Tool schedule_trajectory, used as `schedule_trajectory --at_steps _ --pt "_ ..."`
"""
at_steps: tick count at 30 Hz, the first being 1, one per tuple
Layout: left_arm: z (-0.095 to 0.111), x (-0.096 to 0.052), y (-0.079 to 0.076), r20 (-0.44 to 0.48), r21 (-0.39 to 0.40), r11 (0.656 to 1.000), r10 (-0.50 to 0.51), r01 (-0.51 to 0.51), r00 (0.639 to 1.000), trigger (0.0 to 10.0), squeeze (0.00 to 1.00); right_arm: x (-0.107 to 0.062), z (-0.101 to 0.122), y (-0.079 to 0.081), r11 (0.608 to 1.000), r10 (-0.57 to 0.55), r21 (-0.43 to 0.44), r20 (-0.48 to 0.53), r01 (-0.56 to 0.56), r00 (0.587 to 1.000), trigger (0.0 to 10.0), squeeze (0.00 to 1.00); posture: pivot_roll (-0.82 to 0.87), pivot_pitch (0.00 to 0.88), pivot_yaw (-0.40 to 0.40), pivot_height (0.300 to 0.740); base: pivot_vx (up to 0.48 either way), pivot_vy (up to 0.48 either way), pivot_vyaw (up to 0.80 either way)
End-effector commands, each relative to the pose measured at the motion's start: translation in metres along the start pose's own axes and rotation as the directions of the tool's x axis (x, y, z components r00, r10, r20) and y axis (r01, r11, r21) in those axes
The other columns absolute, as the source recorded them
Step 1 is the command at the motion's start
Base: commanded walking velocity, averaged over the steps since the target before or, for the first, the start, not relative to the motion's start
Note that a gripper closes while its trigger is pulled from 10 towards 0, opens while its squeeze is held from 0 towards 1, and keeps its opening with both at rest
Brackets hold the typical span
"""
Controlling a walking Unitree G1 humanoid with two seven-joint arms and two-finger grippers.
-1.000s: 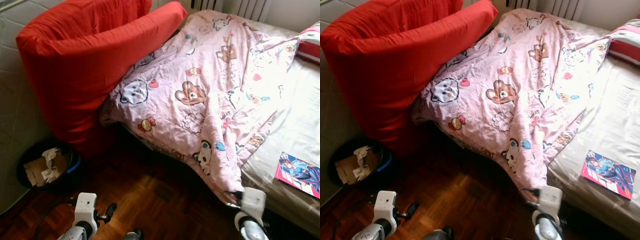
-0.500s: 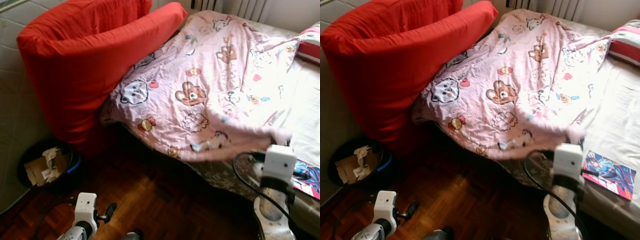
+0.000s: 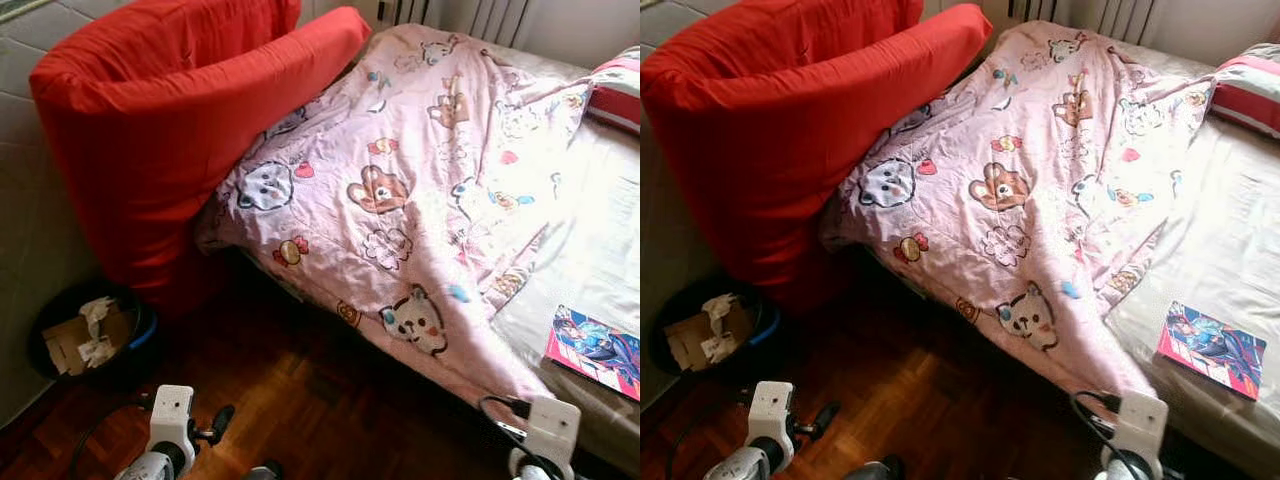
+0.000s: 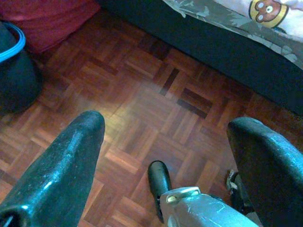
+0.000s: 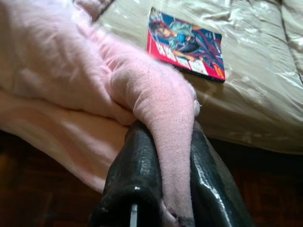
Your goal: Clean up the room
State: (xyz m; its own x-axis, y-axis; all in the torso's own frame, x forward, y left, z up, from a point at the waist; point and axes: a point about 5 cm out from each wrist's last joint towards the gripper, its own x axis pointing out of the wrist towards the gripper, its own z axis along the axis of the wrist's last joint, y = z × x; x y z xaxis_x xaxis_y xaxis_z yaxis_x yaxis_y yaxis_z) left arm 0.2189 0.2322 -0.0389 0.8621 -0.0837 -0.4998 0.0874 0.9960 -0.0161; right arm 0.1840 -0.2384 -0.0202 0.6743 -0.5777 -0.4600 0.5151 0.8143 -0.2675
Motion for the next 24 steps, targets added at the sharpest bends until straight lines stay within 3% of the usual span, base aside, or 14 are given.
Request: schedule_trajectory --at_steps 1,4,9,12,14,17,18,19,24 --pt "-0.010 -0.005 0.001 -0.043 -0.002 1.000 0.001 -0.001 0.999 10.0 0.00 -0.001 -0.011 0.005 0.999 0.050 -0.017 -0.048 -0.051 0.998 10.0 0.00 0.10 0.184 -0.004 0.740 0.000 0.000 0.00" --pt "-0.010 -0.005 0.001 -0.043 -0.002 1.000 0.001 -0.001 0.999 10.0 0.00 -0.003 -0.015 0.013 0.990 0.118 -0.068 -0.048 -0.122 0.992 10.0 0.00 0.10 0.183 -0.004 0.740 0.000 0.000 0.00" --pt "-0.010 -0.005 0.001 -0.043 -0.002 1.000 0.001 -0.001 0.999 10.0 0.00 -0.003 -0.016 0.014 0.993 0.103 -0.060 -0.047 -0.106 0.994 10.0 0.00 0.10 0.184 -0.003 0.740 0.000 0.000 0.00" --pt "-0.010 -0.005 0.001 -0.043 -0.001 1.000 0.001 -0.001 0.999 10.0 0.00 -0.005 0.018 0.015 0.990 0.075 -0.128 0.183 -0.052 0.980 10.0 0.00 0.10 0.184 -0.003 0.740 0.000 0.000 0.00" --pt "-0.010 -0.005 0.001 -0.043 -0.001 1.000 0.001 -0.001 0.999 10.0 0.00 -0.006 0.023 0.015 0.990 0.071 -0.135 0.213 -0.043 0.975 10.0 0.00 0.09 0.184 -0.004 0.740 0.000 0.000 0.00" --pt "-0.010 -0.005 0.001 -0.044 -0.001 1.000 -0.002 0.002 0.999 10.0 0.00 -0.001 0.001 0.019 0.995 0.080 -0.067 0.048 -0.076 0.996 10.0 0.00 0.09 0.184 -0.008 0.740 0.000 0.000 0.00" --pt "-0.010 -0.004 0.000 -0.043 -0.001 1.000 -0.004 0.004 0.999 10.0 0.00 0.000 -0.014 0.017 0.997 0.069 -0.009 -0.051 -0.070 0.996 10.0 0.00 0.10 0.183 -0.008 0.740 0.000 0.000 0.00" --pt "-0.010 -0.004 0.000 -0.043 -0.001 1.000 -0.005 0.005 0.999 10.0 0.00 0.000 -0.024 0.014 0.999 0.055 0.009 -0.108 -0.054 0.993 10.0 1.00 0.11 0.186 -0.009 0.740 0.000 0.000 0.00" --pt "-0.010 -0.004 0.000 -0.044 0.000 1.000 0.000 0.000 0.999 10.0 0.00 -0.003 -0.040 0.011 0.998 0.053 -0.018 -0.184 -0.057 0.982 10.0 1.00 0.11 0.186 -0.009 0.740 0.000 0.000 0.00"
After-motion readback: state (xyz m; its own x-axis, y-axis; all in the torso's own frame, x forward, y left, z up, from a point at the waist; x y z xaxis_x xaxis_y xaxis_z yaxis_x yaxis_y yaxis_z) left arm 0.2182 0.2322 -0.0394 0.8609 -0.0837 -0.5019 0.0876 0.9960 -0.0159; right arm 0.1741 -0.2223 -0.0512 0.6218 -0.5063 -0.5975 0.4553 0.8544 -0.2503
